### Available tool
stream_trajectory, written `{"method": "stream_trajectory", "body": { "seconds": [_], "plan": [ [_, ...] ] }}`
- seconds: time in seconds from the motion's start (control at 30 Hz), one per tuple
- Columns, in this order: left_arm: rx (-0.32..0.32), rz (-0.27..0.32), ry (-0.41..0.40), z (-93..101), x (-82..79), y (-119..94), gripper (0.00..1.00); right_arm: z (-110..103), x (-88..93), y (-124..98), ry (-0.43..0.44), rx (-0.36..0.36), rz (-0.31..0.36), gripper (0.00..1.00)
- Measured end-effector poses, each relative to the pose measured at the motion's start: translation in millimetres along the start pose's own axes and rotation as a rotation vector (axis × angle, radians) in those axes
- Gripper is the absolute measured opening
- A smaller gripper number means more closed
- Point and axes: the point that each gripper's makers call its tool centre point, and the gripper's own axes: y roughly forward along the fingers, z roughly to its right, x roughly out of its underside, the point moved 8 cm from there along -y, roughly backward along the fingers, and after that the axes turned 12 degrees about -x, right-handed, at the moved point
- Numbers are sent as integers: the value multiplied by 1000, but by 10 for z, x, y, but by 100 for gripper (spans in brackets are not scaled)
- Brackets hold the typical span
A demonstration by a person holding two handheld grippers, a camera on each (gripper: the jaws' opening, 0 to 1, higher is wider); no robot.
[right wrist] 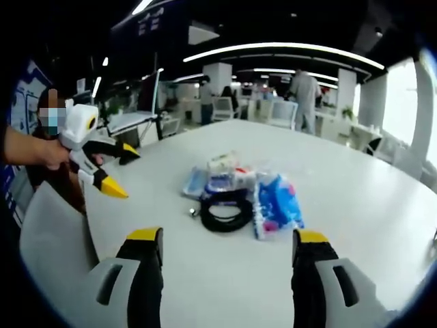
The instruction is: Arrange the tabletop items into an orderly group along one side of the table until the central work area is clear of visible clutter.
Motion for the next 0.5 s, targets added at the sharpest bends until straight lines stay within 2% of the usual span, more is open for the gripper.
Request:
{"method": "stream_trajectory", "body": {
  "seconds": [0.5],
  "plan": [
    [12,2,12,24,-42,91,72,39,14,68,-8,-9,-17,69]
  ]
}}
